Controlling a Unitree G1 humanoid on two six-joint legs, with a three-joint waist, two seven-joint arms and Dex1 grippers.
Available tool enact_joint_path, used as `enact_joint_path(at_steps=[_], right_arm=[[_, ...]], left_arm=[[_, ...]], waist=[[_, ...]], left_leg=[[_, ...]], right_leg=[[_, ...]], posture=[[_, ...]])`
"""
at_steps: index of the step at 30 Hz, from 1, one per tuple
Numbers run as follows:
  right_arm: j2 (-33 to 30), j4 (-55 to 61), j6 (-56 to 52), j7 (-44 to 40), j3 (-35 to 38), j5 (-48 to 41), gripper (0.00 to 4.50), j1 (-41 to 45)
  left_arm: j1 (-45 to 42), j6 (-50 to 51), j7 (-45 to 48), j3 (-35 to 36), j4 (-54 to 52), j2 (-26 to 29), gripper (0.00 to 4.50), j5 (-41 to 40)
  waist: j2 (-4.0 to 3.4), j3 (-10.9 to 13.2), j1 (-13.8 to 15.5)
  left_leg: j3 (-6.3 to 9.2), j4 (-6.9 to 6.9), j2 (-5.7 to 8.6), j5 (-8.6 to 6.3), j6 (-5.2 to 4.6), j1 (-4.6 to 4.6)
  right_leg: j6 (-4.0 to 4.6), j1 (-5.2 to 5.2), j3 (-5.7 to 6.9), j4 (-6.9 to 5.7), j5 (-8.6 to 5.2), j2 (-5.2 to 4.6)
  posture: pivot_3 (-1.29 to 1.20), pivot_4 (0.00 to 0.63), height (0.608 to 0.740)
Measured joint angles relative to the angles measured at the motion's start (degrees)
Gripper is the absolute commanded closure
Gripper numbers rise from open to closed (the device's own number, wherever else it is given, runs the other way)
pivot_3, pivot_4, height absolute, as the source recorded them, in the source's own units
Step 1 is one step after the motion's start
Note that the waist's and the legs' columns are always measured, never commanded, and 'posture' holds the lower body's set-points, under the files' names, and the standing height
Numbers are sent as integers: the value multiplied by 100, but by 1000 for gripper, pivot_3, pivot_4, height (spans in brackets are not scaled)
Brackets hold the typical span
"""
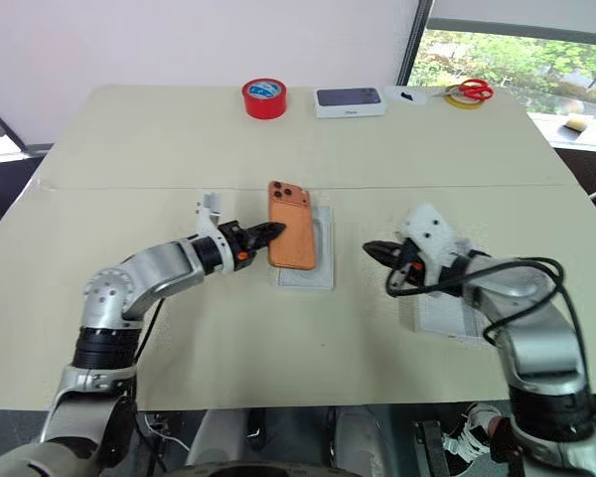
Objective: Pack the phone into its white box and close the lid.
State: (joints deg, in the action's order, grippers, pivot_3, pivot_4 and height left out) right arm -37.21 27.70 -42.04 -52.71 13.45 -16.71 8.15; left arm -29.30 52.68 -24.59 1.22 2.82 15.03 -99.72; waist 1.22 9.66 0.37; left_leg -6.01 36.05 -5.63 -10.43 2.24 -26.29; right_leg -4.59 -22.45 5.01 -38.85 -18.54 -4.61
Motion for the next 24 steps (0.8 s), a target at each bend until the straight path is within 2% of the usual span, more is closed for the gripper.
enact_joint_path(at_steps=[5,12,16,18,20,24], right_arm=[[-55,248,3,291,301,-233,4500,-212],[-185,262,83,556,315,-378,4500,-286],[-233,238,188,645,238,-382,4500,-288],[-246,215,247,679,135,-384,4500,-271],[-259,202,267,689,83,-390,4500,-238],[-387,87,334,680,41,-427,4500,-217]], left_arm=[[-157,222,343,-38,432,-163,4457,590],[-220,530,624,26,565,-329,4457,980],[-219,696,679,66,554,-386,2744,1082],[-218,785,709,129,473,-396,1594,1093],[-221,832,710,198,370,-391,727,1076],[-201,969,713,334,165,-77,727,1050]], waist=[[-4,3,39],[-3,3,43],[-3,3,42],[-3,3,40],[-3,3,40],[-4,3,26]], left_leg=[[1,3,2,0,1,-2],[3,3,4,-1,-1,-3],[3,3,3,-1,-1,-3],[3,4,3,0,-1,-2],[4,4,3,0,0,0],[4,1,2,0,0,4]], right_leg=[[-1,1,1,-1,0,-4],[-1,2,1,1,0,-6],[-1,3,1,1,0,-5],[-1,4,1,1,0,-5],[-1,7,1,1,0,-5],[-1,8,1,1,0,-4]], posture=[[0,150,730],[0,150,730],[0,150,730],[0,150,730],[0,150,730],[0,150,730]])
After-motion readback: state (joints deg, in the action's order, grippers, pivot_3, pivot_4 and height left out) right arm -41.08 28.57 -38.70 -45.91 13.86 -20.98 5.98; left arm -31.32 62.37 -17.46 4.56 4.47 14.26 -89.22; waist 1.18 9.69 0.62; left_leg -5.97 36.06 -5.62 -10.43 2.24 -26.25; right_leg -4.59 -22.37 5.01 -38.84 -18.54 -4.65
